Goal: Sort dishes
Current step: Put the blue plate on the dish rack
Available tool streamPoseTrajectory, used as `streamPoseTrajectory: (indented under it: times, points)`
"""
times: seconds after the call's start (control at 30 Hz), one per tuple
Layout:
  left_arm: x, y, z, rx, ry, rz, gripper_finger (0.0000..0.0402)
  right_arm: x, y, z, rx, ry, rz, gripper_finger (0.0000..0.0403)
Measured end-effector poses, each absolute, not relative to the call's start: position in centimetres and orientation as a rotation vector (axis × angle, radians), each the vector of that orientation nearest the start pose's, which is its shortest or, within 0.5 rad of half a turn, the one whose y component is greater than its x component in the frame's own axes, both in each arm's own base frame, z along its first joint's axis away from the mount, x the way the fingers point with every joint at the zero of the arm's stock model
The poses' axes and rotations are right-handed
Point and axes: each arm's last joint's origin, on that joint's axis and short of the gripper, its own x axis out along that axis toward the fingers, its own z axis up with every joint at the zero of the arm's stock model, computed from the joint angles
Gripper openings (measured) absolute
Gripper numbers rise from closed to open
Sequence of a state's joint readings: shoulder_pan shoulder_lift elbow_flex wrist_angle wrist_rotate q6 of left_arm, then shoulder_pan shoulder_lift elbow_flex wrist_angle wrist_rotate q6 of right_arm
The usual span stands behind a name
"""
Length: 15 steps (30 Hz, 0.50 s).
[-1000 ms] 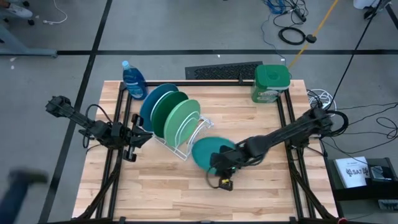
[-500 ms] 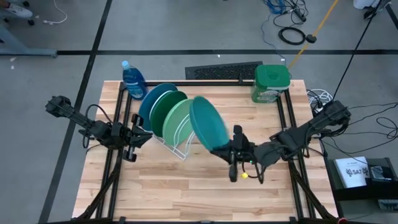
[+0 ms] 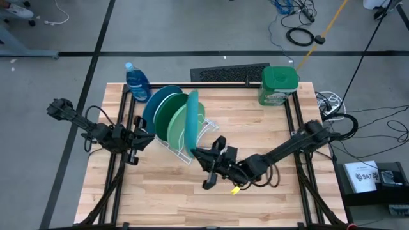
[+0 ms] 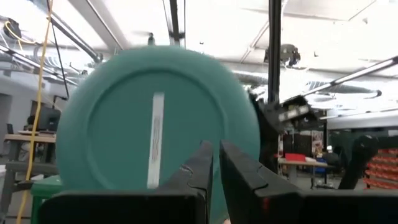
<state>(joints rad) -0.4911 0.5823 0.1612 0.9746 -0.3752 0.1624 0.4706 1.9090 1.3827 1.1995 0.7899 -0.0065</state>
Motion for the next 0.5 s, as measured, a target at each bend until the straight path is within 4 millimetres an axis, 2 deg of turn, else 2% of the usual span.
streamPoseTrajectory:
  times: [0.23, 0.4, 0.5]
  points:
    - [11.6, -5.0, 25.6, -0.09, -0.542, -0.071, 0.0031, 40.2, 16.6, 29.2, 0.509, -0.584, -0.439, 0.0]
    - [11.6, -5.0, 25.7, -0.117, -0.548, -0.079, 0.0031, 40.6, 16.3, 27.8, 0.557, -0.566, -0.558, 0.0]
    - [11.6, -5.0, 25.7, -0.117, -0.548, -0.079, 0.0031, 40.7, 16.4, 27.3, 0.526, -0.504, -0.621, 0.0]
